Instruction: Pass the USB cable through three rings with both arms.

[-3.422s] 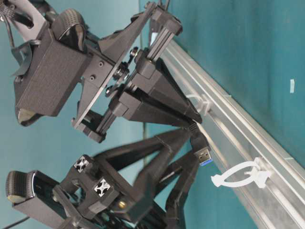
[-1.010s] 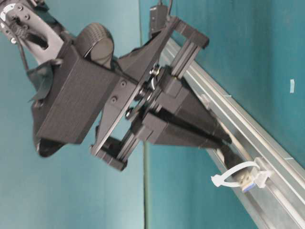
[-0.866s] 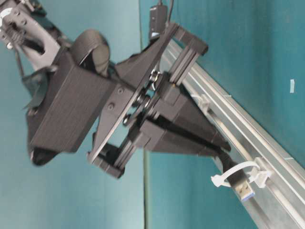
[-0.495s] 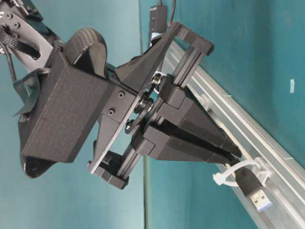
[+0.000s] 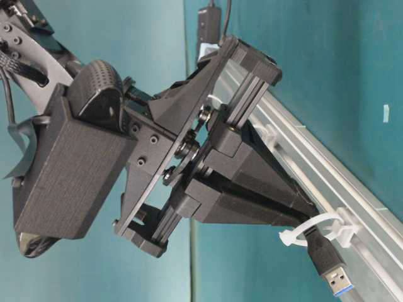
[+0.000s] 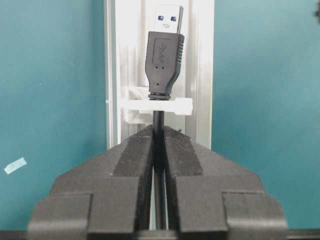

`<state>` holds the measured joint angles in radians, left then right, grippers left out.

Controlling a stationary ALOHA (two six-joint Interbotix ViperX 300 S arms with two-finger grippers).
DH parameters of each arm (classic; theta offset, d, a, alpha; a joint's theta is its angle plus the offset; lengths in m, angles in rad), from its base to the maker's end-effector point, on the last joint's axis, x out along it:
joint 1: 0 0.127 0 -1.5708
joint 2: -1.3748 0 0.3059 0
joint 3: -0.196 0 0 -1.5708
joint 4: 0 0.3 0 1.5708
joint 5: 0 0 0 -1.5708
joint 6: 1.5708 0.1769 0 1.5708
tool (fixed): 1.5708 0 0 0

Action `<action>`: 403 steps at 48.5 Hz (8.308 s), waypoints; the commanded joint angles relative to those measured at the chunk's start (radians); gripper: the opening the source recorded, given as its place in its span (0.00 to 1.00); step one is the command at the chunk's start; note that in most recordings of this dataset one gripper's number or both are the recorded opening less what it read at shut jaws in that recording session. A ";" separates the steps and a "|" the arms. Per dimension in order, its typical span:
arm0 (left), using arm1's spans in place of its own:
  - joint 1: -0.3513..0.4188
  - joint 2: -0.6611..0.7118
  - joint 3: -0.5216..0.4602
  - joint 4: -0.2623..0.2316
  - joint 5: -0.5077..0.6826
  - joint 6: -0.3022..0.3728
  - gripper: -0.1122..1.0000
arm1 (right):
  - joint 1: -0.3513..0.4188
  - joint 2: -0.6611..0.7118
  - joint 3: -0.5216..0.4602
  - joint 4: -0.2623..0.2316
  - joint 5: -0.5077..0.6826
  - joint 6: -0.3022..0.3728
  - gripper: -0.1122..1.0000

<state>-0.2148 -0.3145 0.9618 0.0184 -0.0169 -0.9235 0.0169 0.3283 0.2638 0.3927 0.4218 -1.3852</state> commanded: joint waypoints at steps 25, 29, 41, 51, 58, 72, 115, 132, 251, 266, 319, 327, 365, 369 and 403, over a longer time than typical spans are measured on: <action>0.084 0.233 -0.069 0.003 -0.202 0.012 0.97 | -0.002 0.005 -0.006 0.003 -0.003 0.017 0.16; 0.084 0.259 -0.092 0.003 -0.209 0.012 0.97 | -0.002 0.005 -0.005 0.003 -0.003 0.017 0.16; 0.063 0.310 -0.138 0.003 -0.215 0.008 0.96 | -0.006 0.003 -0.005 0.003 -0.003 0.017 0.16; 0.020 0.313 -0.141 0.003 -0.207 -0.012 0.93 | -0.008 0.003 -0.003 0.003 -0.006 0.017 0.16; 0.017 0.314 -0.147 0.003 -0.207 -0.020 0.93 | -0.009 0.003 -0.003 0.003 -0.005 0.017 0.16; 0.020 0.313 -0.140 0.003 -0.198 -0.015 0.93 | -0.009 0.003 -0.002 0.003 -0.003 0.017 0.16; 0.031 0.310 -0.135 0.003 -0.187 -0.002 0.21 | -0.009 0.002 -0.002 0.003 -0.003 0.017 0.16; 0.031 0.308 -0.133 0.003 -0.187 -0.003 0.21 | -0.008 -0.003 0.008 0.003 0.012 0.012 0.21; -0.028 -0.003 0.025 0.003 -0.098 -0.084 0.19 | -0.081 -0.215 0.187 0.003 -0.238 0.474 0.84; -0.028 0.008 0.014 0.005 0.008 -0.080 0.78 | -0.075 -0.232 0.215 0.003 -0.267 0.480 0.84; 0.249 -0.459 0.023 0.009 0.009 0.508 0.91 | -0.199 -0.792 0.531 0.005 -0.345 0.825 0.84; 0.265 -0.566 0.032 0.009 0.015 0.647 0.91 | -0.202 -0.925 0.597 0.003 -0.383 0.891 0.84; 0.284 -0.695 0.032 0.009 0.086 0.721 0.91 | -0.232 -1.419 0.796 0.003 -0.268 1.121 0.80; 0.284 -0.704 0.034 0.009 0.089 0.721 0.91 | -0.233 -1.448 0.804 0.003 -0.262 1.135 0.80; 0.281 -0.710 0.043 0.009 0.089 0.701 0.91 | -0.232 -1.555 0.781 -0.002 -0.196 1.178 0.80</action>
<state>0.0660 -1.0262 1.0186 0.0230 0.0798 -0.2194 -0.2132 -1.2441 1.0692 0.3942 0.2516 -0.2102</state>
